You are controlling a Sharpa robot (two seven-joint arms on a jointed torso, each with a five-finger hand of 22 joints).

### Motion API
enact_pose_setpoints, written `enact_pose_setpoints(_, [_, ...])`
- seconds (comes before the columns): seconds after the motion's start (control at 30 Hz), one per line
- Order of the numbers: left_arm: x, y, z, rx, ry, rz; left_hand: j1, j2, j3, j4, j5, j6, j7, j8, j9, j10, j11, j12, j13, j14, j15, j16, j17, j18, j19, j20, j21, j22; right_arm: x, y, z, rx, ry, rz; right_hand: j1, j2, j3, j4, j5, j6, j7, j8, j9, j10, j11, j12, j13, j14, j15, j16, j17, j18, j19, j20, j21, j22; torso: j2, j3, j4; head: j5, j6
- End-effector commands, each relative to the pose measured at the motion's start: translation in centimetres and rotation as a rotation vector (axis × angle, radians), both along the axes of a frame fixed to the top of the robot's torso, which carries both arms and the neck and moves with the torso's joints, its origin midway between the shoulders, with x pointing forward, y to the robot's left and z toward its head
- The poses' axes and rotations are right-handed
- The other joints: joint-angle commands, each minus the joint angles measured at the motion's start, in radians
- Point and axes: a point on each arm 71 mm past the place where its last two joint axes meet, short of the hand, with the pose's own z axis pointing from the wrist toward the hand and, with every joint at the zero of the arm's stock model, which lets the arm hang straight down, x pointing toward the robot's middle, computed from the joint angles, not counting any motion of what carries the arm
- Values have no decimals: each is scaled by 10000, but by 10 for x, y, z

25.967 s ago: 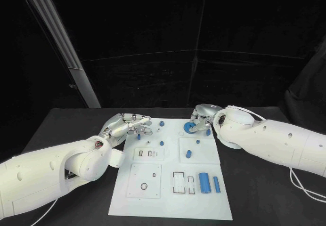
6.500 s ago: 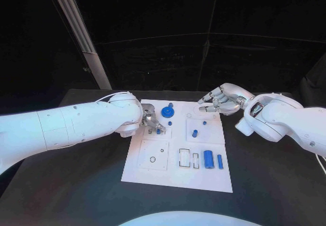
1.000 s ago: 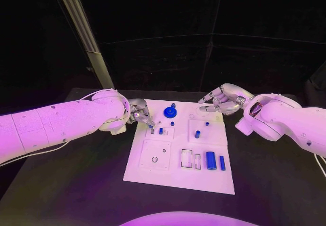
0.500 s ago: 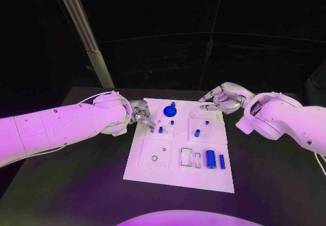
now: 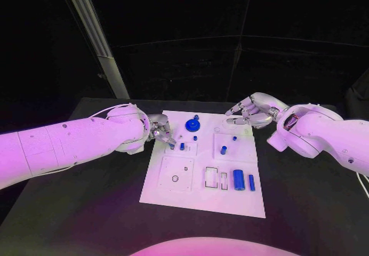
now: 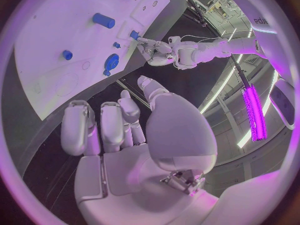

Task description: Assemble the parts on the task board

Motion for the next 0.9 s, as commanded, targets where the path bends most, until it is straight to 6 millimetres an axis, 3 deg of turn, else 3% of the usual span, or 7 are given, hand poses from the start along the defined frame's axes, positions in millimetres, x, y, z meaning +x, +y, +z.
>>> enact_pose_setpoints(0.03, [-2, -1, -3, 289, 226, -153, 48, 158, 1386, -1425, 34, 172, -78, 28, 510, 539, -35, -9, 1894, 949, -55, 31, 2185, -85, 64, 9, 15, 707, 0, 1, 1, 47, -17, 120, -75, -15, 38, -7, 45, -5, 9, 20, 6, -64, -26, -51, -13, 137, -6, -50, 9, 156, -72, 22, -43, -15, 0, -2, 6, -19, 1])
enact_pose_setpoints(0.9, [-5, -3, -5, 492, 548, -315, -14, 151, 1397, -1442, -2, 192, -85, 37, 539, 538, -39, -61, 1881, 947, -53, 24, 2174, -78, 43, 4, -6, 681, 0, 1, 1, 45, -15, 119, -75, -15, 38, -7, 45, -5, 9, 20, 6, -64, -26, -51, -13, 137, -6, -50, 9, 156, -72, 22, -43, -15, -1, 6, -8, -24, -24])
